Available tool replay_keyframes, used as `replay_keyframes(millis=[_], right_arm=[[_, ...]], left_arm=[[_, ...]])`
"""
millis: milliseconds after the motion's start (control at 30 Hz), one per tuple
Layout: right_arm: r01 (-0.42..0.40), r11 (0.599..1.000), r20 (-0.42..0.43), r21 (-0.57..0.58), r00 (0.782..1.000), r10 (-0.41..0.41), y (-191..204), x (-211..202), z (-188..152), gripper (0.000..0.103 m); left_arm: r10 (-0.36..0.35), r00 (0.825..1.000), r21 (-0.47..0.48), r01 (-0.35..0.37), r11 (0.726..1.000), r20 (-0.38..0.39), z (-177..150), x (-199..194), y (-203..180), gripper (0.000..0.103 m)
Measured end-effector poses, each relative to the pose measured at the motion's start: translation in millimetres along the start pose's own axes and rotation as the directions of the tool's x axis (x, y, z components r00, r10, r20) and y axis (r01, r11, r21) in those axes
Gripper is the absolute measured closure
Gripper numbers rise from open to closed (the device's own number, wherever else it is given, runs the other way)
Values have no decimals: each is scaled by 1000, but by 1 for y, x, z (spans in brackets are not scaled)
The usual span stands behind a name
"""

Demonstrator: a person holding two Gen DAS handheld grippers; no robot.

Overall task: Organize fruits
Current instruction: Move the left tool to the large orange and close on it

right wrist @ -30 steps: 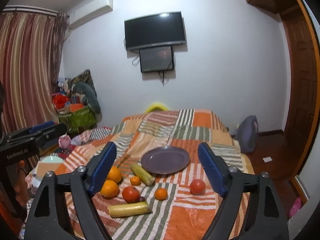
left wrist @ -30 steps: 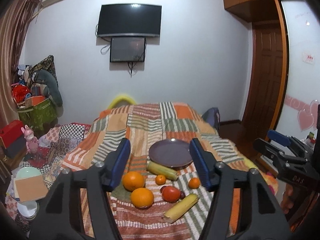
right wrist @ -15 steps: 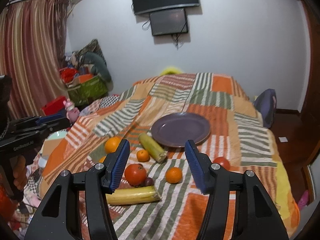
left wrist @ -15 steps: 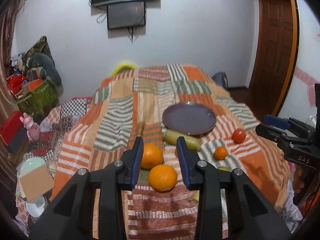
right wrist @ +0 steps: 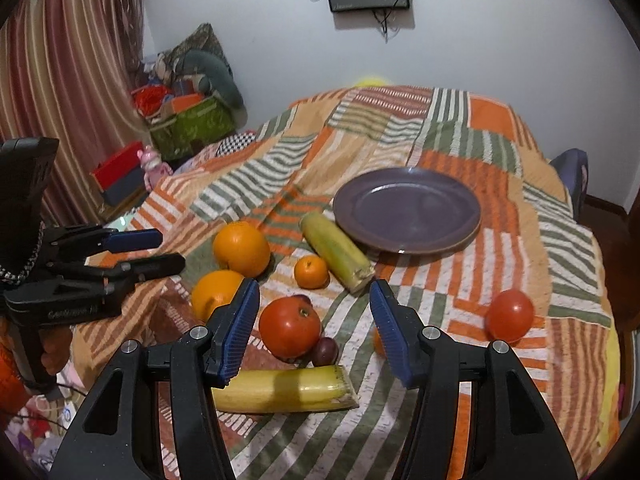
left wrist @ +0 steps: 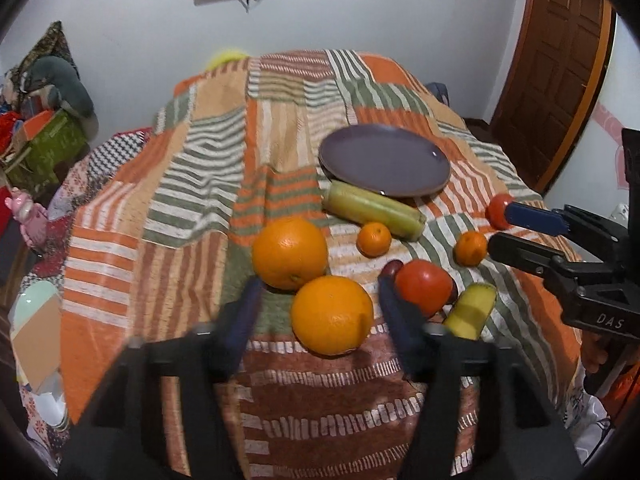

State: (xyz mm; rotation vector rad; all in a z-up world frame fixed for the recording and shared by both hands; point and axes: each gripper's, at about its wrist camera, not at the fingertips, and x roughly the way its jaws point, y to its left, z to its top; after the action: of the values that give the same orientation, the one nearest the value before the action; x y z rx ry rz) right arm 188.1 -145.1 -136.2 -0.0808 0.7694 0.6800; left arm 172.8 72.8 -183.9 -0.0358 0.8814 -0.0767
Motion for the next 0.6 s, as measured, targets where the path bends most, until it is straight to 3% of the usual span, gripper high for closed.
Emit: replay_keyframes(millis=[333,600], right_arm=[[9,999,-94,44,996,-5,-14,17,-16,49],[25,997,-127,70,992,-15,-20,13,-25,49]], left_arm=[[-27,990,-20,25,999,-137,-12,51,2,36],[-52,984,-31,48,998,-171,-10,71,-2,35]])
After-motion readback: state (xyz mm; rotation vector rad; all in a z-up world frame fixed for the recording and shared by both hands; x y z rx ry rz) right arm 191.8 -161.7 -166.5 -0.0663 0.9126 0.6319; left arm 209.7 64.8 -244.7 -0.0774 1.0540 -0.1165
